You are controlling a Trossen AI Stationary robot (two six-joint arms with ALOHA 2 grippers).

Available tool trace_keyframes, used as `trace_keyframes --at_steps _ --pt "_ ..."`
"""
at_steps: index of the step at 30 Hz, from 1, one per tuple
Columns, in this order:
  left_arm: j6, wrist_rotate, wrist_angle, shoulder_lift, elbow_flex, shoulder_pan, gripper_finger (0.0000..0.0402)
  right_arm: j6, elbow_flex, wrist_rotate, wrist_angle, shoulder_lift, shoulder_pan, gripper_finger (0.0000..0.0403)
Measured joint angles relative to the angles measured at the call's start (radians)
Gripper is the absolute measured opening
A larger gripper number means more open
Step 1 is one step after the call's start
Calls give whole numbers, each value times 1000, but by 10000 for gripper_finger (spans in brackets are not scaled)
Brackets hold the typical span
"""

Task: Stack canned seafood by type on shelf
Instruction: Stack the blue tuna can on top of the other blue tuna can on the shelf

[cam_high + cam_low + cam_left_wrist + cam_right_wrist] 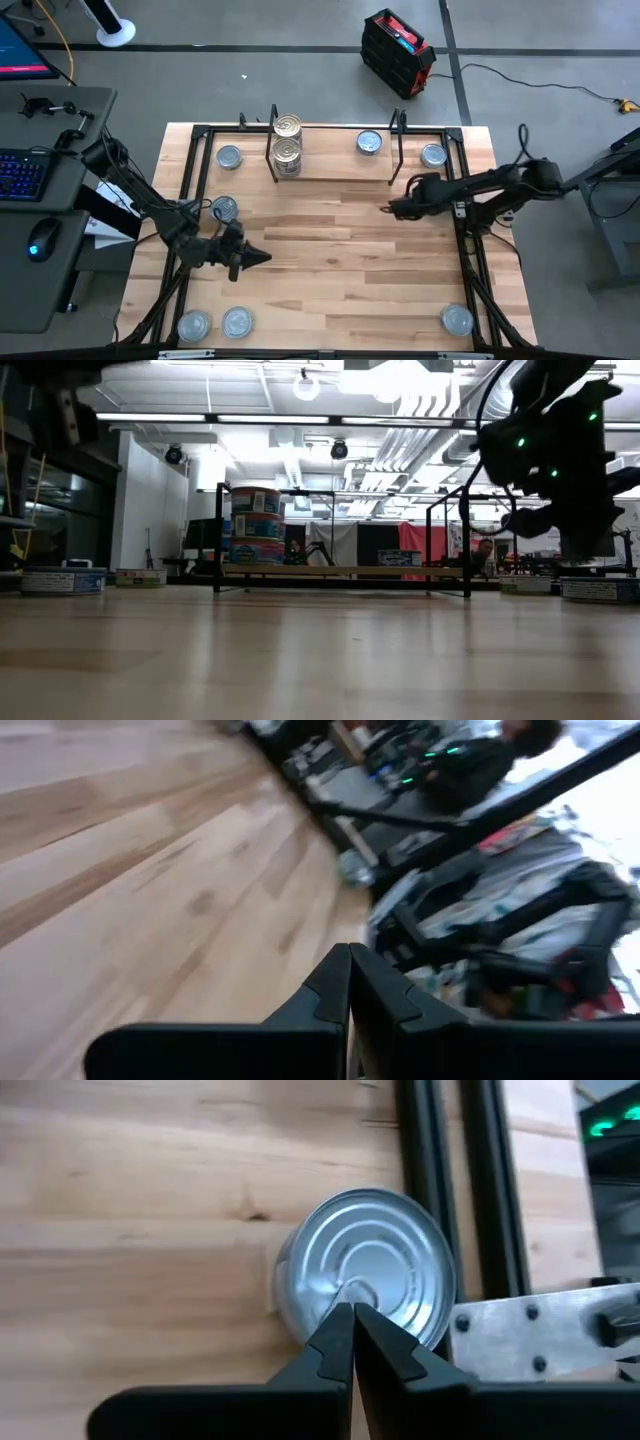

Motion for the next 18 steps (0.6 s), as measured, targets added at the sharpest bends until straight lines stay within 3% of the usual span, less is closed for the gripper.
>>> trace_keyframes --at_steps 9,18 --pt "44 -1 84 0 0 0 1 -176 0 -7 58 156 -93 0" --pt "77 -1 78 0 0 0 1 -367 18 -19 204 171 -77 0"
